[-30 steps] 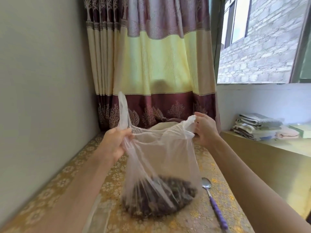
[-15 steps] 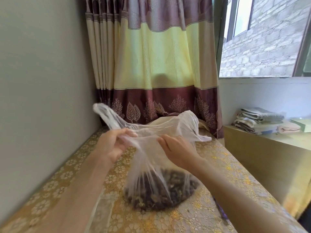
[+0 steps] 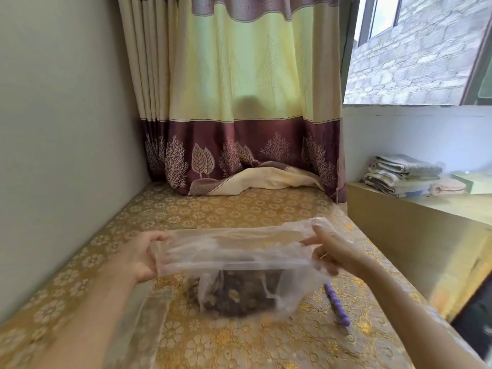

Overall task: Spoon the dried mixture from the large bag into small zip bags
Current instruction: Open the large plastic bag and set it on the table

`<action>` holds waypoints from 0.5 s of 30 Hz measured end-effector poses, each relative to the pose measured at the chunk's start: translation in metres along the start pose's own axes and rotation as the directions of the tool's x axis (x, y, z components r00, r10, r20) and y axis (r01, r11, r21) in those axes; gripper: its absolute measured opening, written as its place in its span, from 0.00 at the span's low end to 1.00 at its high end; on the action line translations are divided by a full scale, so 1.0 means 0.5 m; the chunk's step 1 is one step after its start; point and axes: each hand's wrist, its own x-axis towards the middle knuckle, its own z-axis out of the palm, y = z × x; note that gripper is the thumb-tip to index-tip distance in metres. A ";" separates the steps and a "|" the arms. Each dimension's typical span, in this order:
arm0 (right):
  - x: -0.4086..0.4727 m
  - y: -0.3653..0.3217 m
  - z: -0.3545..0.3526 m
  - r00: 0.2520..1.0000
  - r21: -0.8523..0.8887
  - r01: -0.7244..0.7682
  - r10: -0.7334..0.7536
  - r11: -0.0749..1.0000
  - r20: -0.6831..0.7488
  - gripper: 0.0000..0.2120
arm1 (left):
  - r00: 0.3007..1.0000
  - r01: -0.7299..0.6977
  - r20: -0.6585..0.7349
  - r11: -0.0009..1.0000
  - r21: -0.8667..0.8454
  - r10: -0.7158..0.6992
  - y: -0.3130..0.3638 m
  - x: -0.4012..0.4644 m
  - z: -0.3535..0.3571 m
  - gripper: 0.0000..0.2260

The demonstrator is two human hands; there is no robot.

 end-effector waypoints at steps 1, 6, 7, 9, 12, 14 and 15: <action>-0.006 -0.002 0.000 0.999 -0.034 0.001 0.001 0.999 0.036 0.22 | 0.997 -0.064 -0.034 0.986 0.157 0.070 -0.003 -0.003 0.004 0.20; -0.023 -0.059 0.023 0.845 -0.441 0.408 -0.514 0.799 -0.149 0.09 | 0.352 -0.621 0.079 0.170 0.765 0.933 -0.018 -0.034 0.060 0.24; -0.026 -0.075 0.031 0.770 -0.422 0.491 -0.606 0.762 -0.199 0.07 | 0.259 -0.669 0.255 -0.017 0.743 0.932 -0.027 -0.042 0.084 0.19; -0.025 -0.097 0.048 0.691 -0.448 0.540 -0.679 0.713 -0.248 0.06 | 0.267 -0.677 0.533 -0.237 0.696 0.803 -0.064 -0.048 0.129 0.12; -0.008 -0.083 0.073 0.834 -0.672 0.313 -0.532 0.672 -0.144 0.15 | 0.390 -0.552 0.629 -0.376 0.744 0.672 -0.121 -0.022 0.150 0.12; -0.002 -0.044 0.086 0.939 -0.819 0.105 -0.328 0.564 -0.105 0.28 | 0.494 -0.432 0.594 -0.414 0.801 0.635 -0.145 0.004 0.126 0.18; -0.002 -0.021 0.090 0.966 -0.837 0.053 -0.240 0.545 -0.095 0.33 | 0.544 -0.388 0.579 -0.430 0.815 0.607 -0.156 0.015 0.109 0.23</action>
